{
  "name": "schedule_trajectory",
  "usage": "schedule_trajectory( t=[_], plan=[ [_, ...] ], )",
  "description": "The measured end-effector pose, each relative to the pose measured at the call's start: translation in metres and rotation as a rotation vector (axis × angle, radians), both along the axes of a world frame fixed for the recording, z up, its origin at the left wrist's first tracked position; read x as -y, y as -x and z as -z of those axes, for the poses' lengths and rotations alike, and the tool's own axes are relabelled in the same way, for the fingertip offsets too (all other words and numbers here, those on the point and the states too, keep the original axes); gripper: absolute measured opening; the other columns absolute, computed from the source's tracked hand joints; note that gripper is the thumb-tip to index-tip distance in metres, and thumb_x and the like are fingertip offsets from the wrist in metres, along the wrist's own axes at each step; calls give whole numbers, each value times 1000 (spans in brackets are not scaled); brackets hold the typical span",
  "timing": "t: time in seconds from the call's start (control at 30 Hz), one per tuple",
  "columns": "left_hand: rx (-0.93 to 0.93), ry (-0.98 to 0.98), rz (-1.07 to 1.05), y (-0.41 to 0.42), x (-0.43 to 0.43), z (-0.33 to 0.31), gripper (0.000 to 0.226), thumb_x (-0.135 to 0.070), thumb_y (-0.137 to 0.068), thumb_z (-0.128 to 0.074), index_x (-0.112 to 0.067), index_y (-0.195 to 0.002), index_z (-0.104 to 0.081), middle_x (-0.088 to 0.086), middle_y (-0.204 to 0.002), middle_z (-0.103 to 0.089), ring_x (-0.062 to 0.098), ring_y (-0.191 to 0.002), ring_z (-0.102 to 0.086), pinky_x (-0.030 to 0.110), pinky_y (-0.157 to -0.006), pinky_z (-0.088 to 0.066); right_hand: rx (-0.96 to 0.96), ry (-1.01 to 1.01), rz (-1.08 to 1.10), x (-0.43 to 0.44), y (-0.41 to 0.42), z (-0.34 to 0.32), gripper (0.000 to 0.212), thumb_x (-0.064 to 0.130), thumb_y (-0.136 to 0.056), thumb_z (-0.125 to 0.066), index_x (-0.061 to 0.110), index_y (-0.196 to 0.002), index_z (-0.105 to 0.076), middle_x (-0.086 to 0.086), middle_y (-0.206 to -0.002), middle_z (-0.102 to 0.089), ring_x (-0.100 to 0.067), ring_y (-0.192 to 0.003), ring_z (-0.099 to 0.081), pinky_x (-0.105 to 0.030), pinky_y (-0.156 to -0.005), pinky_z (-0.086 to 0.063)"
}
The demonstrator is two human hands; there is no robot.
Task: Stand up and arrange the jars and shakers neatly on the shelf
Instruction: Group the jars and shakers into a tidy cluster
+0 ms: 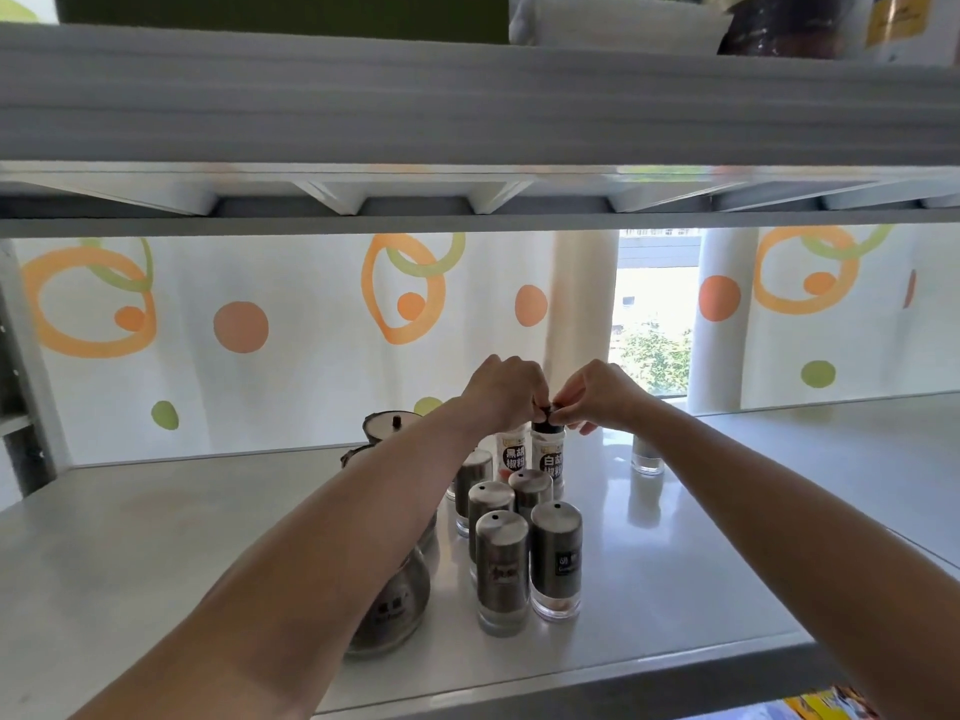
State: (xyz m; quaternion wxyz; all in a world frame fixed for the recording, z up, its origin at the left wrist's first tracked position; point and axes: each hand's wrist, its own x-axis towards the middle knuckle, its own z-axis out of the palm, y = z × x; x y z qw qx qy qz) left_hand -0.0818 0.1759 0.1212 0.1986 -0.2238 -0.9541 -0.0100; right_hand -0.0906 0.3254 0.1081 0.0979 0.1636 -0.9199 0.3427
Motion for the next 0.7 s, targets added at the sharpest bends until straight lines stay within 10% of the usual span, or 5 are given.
schedule_trajectory(
  t=[0.27,0.43,0.7],
  plan=[
    [38,6,-1,-2,6,-8,28,-24,-79,-70,-23,-107,-70,-5,-106,-70,16,-100,-62,28,-87,-37,-53,170,58,-29,-4,-8,43,3,-73,-76,-3,-114,-63,-20,-100,-70,-20,-69,-64,-14,-49,-54],
    [123,-171,33,-3,4,-26,40,-21,-80,-69,-22,-121,-64,-5,-113,-69,16,-105,-61,34,-96,-46,-327,403,430,-83,-11,18,38,24,-80,-72,6,-112,-66,-14,-101,-71,-26,-93,-66,-35,-90,-49],
    [181,6,52,13,-61,-15,56,-28,-90,-57,-29,-143,-39,0,-146,-46,22,-134,-42,37,-110,-34,-9,464,426,-94,-6,98,84,29,-70,-81,9,-140,-39,-14,-132,-54,-26,-115,-54,-37,-95,-46]
  ],
)
